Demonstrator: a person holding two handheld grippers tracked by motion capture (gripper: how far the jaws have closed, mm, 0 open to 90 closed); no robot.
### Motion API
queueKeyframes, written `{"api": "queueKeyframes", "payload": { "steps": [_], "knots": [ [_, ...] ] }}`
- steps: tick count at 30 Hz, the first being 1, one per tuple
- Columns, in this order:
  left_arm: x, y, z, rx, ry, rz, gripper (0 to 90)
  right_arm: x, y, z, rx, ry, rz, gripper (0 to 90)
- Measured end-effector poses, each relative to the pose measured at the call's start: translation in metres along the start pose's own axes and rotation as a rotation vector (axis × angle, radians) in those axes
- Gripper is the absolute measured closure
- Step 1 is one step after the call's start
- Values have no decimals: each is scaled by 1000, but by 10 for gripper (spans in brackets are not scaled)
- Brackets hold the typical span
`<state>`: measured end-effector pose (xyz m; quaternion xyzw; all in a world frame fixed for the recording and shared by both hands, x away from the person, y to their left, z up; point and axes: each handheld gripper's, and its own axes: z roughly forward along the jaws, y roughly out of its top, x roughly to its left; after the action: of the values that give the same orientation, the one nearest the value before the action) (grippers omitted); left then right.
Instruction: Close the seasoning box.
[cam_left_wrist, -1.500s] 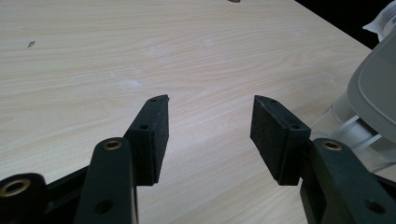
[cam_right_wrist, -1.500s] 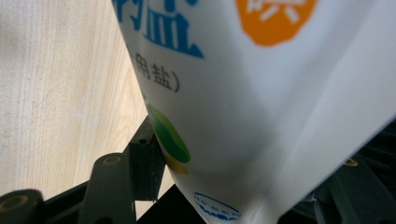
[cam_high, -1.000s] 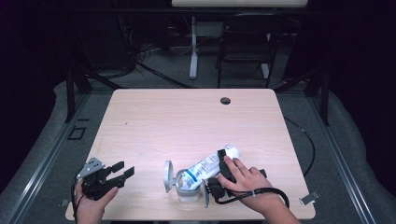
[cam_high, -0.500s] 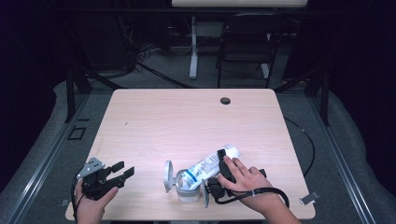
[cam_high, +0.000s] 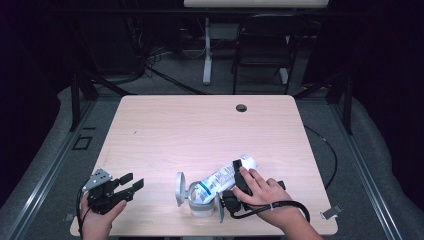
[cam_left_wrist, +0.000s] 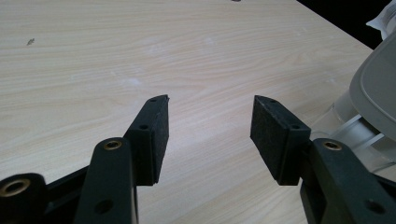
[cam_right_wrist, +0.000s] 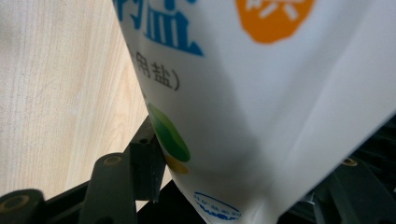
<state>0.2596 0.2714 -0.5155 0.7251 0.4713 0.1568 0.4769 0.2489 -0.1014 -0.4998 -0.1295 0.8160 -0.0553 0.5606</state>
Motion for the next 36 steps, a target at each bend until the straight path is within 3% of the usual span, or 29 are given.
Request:
{"api": "queueKeyframes", "payload": {
  "steps": [36],
  "knots": [
    [1,0,0,2,0,-3,474,-2,-1,-2,3,-14,-28,436]
  ]
}}
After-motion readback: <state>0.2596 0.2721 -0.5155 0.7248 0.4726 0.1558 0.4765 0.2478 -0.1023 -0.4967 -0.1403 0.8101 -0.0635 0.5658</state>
